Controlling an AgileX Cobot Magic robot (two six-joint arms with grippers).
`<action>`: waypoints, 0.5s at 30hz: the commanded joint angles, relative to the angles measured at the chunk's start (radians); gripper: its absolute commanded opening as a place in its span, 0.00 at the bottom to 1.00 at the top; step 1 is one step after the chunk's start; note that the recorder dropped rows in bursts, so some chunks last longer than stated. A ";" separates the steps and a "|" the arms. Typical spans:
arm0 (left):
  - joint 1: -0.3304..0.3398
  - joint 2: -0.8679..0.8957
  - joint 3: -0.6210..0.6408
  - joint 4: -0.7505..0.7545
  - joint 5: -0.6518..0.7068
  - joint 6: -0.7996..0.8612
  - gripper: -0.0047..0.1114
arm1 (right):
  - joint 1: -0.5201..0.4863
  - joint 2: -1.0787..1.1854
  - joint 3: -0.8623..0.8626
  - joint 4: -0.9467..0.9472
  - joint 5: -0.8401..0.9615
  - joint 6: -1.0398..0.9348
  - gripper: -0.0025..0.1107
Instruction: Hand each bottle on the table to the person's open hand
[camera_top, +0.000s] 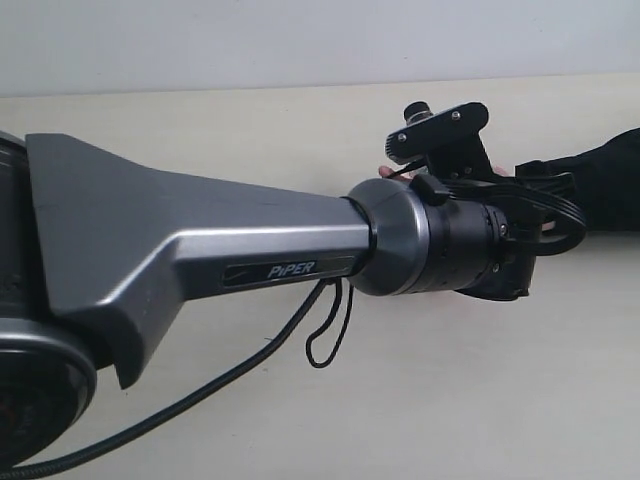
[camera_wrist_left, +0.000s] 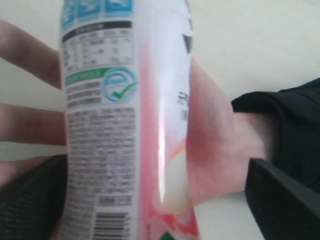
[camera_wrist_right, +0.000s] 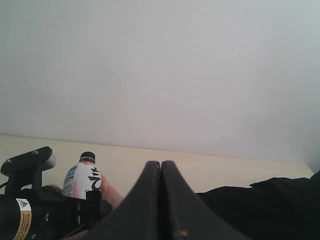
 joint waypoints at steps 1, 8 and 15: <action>0.003 0.001 0.001 0.017 -0.007 0.016 0.85 | 0.003 -0.003 0.007 -0.002 -0.005 0.000 0.02; 0.003 0.001 0.001 0.013 0.000 0.023 0.85 | 0.003 -0.003 0.007 -0.002 -0.005 0.000 0.02; 0.003 -0.012 0.001 0.004 0.051 0.027 0.85 | 0.003 -0.003 0.007 -0.002 0.008 0.000 0.02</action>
